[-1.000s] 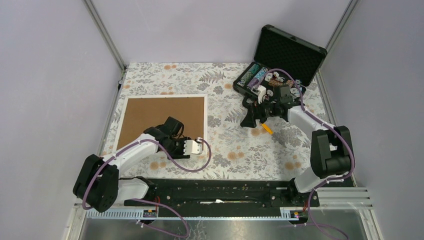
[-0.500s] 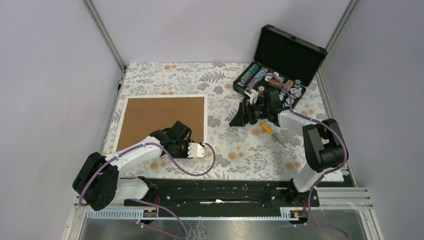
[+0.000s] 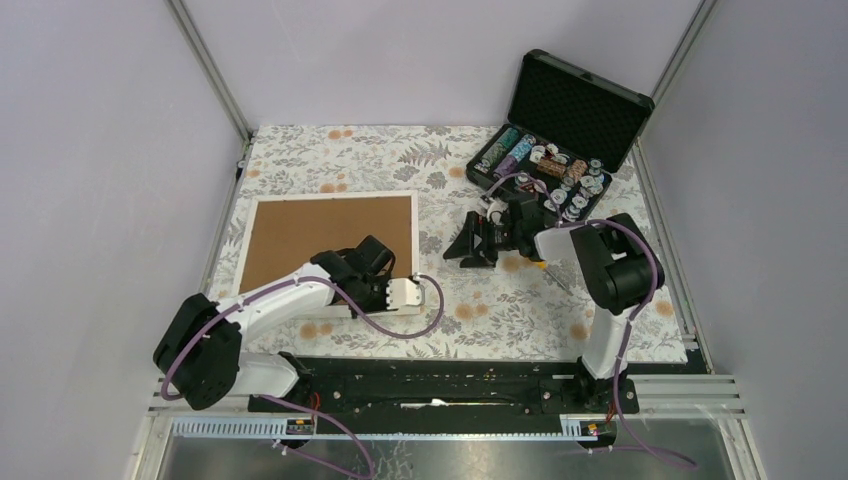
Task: Take the photo out of the frame
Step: Turn over the photo frame at the center of the board.
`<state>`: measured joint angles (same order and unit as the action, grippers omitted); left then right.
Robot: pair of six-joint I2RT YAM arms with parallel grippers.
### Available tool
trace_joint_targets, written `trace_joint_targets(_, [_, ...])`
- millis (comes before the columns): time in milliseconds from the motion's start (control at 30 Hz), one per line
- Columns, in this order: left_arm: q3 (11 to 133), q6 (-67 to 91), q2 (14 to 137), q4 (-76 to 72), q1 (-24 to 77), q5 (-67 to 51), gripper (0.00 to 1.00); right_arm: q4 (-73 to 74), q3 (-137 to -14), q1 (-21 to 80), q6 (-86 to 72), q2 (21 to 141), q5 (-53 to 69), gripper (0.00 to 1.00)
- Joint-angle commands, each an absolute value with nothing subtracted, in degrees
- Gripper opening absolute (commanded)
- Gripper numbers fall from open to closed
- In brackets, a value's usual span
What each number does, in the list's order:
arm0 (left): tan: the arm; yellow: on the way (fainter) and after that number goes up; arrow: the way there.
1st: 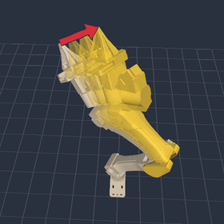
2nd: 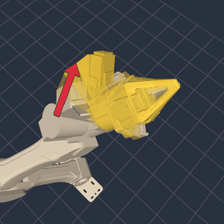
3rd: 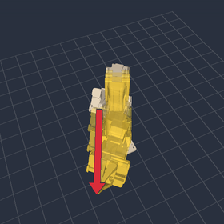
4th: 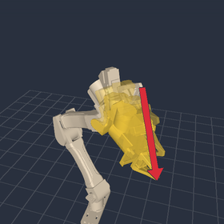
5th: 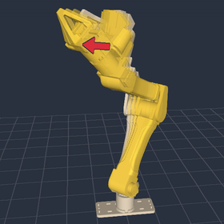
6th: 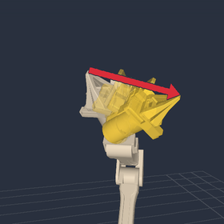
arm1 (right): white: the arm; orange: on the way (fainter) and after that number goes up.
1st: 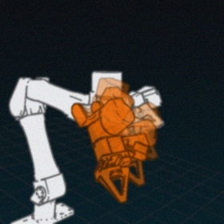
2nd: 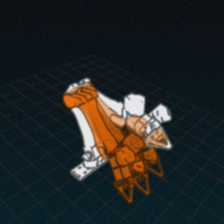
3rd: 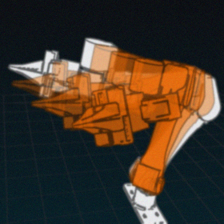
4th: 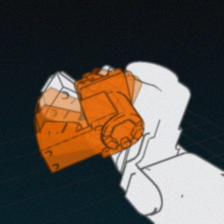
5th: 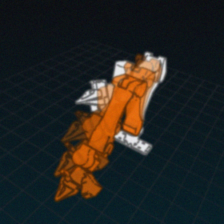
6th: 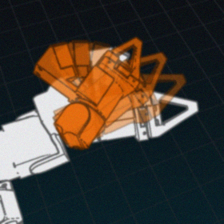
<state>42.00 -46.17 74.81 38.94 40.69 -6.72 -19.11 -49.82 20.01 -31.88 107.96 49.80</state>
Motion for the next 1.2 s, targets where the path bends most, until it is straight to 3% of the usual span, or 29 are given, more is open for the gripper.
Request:
trace_joint_targets(0, [49.24,-42.31,73.45,43.76,41.46,-14.67,0.00,-26.59,-50.04,23.10,-39.08,111.43,52.04,1.00])
trace_joint_targets(333, [51.86,-41.75,73.21,44.59,41.48,-14.68,0.00,-46.30,-51.52,29.48,-54.96,119.97,55.29,0.96])
trace_joint_targets(500, [52.29,-41.66,73.13,44.29,41.32,-14.49,0.00,-54.24,-52.87,31.64,-62.20,125.38,56.29,0.82])
trace_joint_targets(600, [52.26,-40.80,72.99,43.86,41.17,-14.53,0.00,-62.08,-53.03,31.84,-68.70,127.23,57.25,0.68])
trace_joint_targets(700, [51.23,-37.81,72.42,41.67,41.15,-13.41,0.01,-68.92,-52.69,31.91,-75.06,127.42,57.50,0.43])
trace_joint_targets(733, [50.82,-36.61,72.05,40.48,41.19,-12.61,0.10,-70.58,-52.34,31.88,-76.91,127.05,57.15,0.37])
trace_joint_targets(800, [49.83,-33.10,69.72,37.82,41.16,-11.07,0.38,-72.87,-51.18,31.91,-80.00,125.92,56.11,0.27])
trace_joint_targets(867, [48.25,-30.62,65.28,35.54,41.27,-8.89,0.54,-74.74,-49.70,31.87,-82.48,124.51,54.57,0.15])
trace_joint_targets(933, [47.51,-30.16,59.79,35.18,41.60,-6.72,0.77,-75.15,-49.31,31.92,-84.53,123.43,53.57,0.06])
trace_joint_targets(1000, [46.43,-30.08,55.67,35.14,41.92,-4.80,0.83,-75.25,-49.14,31.91,-86.02,122.21,52.55,0.00])
trace_joint_targets(1167, [43.30,-28.81,50.06,35.32,48.36,6.05,0.87,-75.45,-48.95,31.83,-90.74,120.14,49.20,0.00])
